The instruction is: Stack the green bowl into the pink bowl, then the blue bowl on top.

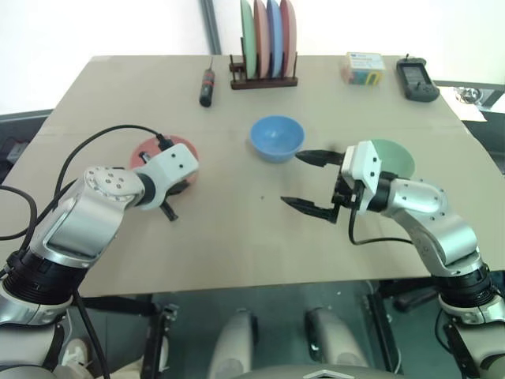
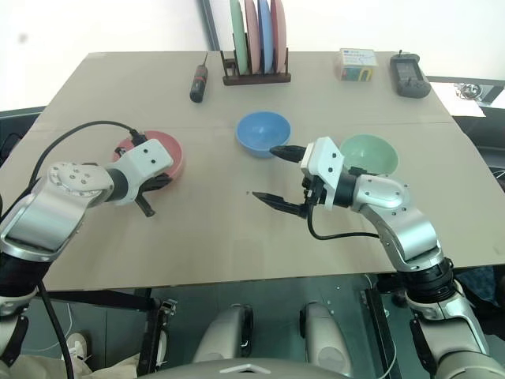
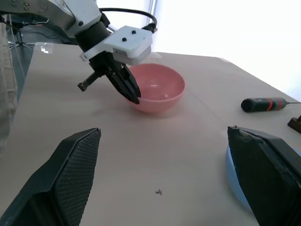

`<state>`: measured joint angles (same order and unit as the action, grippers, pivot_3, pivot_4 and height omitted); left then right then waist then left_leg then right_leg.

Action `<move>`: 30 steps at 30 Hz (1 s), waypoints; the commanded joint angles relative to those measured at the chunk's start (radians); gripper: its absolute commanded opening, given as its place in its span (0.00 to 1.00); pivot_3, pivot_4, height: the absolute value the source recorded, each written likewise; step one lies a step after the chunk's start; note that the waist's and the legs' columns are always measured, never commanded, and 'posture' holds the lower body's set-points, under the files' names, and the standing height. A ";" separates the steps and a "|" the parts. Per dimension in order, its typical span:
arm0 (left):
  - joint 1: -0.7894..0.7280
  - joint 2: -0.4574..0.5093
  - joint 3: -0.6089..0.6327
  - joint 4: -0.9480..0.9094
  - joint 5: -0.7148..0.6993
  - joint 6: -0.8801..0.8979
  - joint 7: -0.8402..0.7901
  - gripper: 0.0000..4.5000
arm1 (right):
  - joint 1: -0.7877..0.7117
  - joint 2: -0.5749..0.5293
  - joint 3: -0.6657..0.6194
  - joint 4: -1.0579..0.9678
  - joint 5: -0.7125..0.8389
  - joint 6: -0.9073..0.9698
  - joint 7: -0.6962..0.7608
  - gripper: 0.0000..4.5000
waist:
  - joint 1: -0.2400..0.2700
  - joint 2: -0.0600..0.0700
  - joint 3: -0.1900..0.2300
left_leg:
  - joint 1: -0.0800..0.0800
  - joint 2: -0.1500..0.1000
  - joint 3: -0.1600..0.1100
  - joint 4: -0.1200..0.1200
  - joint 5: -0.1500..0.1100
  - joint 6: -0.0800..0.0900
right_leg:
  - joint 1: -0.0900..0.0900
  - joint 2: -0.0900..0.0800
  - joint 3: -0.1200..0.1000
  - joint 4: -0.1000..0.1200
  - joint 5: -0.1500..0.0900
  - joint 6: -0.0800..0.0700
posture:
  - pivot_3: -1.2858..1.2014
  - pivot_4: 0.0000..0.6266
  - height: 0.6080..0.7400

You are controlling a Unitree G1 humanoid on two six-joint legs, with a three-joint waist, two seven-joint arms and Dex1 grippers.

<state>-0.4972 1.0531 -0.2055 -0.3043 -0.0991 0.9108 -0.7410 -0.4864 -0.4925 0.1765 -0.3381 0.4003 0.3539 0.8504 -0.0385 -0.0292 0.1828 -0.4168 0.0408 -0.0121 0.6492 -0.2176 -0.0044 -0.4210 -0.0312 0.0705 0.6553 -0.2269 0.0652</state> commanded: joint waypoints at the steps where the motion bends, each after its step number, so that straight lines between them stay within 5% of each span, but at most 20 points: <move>1: -0.028 -0.023 0.053 -0.052 -0.037 -0.043 -0.043 0.02 | -0.006 -0.010 -0.042 -0.056 0.012 0.014 -0.018 1.00 | 0.002 0.000 0.000 | 0.000 0.000 0.000 0.000 0.000 0.000 | 0.000 0.000 0.000 0.000 0.000 0.000 | 0.52 0.24 1.00; 7: -0.021 -0.073 0.022 -0.169 -0.215 -0.264 -0.337 0.02 | 0.081 -0.053 -0.110 -0.133 0.028 0.061 -0.066 1.00 | 0.008 -0.001 0.000 | -0.001 -0.001 0.000 0.001 0.000 0.000 | 0.000 -0.001 0.000 0.000 0.000 0.000 | 0.52 0.24 1.00; 14: -0.133 -0.254 -0.160 0.048 -0.086 -0.446 -0.379 0.02 | 0.226 -0.107 -0.200 -0.228 0.028 0.082 -0.115 1.00 | 0.015 0.000 0.000 | 0.001 -0.001 0.000 0.003 0.000 0.000 | 0.001 0.001 0.001 0.003 -0.004 -0.001 | 0.52 0.24 1.00; 20: -0.169 -0.285 -0.173 0.108 -0.072 -0.497 -0.446 0.46 | 0.313 -0.131 -0.257 -0.278 0.035 0.088 -0.137 1.00 | 0.004 0.000 0.000 | 0.001 0.000 0.000 0.004 0.000 0.000 | 0.001 0.001 0.002 0.004 -0.003 -0.001 | 0.52 0.24 1.00; 25: -0.167 -0.287 -0.053 0.063 -0.178 -0.374 -0.430 0.84 | 0.378 -0.177 -0.301 -0.265 -0.005 0.071 -0.144 1.00 | 0.004 0.000 0.000 | 0.000 -0.001 0.000 0.003 0.000 0.000 | 0.001 0.001 0.002 0.003 -0.001 0.001 | 0.52 0.24 1.00; 28: -0.098 -0.287 0.093 0.020 -0.263 -0.357 -0.388 0.84 | 0.355 -0.190 -0.298 -0.204 -0.084 0.101 -0.220 1.00 | -0.005 0.000 0.000 | 0.001 0.000 0.001 0.004 0.000 0.000 | 0.001 0.001 0.002 0.003 -0.003 0.003 | 0.52 0.24 1.00; 30: -0.014 -0.381 0.241 0.024 -0.348 -0.508 -0.350 0.84 | 0.305 -0.200 -0.261 -0.138 -0.163 0.134 -0.276 1.00 | -0.007 0.003 -0.001 | 0.002 0.000 0.001 0.004 0.000 0.000 | 0.001 0.001 0.002 0.004 -0.002 0.003 | 0.52 0.24 1.00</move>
<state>-0.5519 0.7169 -0.0670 -0.2556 -0.3802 0.5019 -1.1238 -0.1417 -0.6806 -0.0857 -0.5008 0.2951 0.4687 0.6248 -0.0451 -0.0266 0.1813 -0.4140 0.0410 -0.0100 0.6527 -0.2175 -0.0041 -0.4202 -0.0305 0.0734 0.6589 -0.2294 0.0680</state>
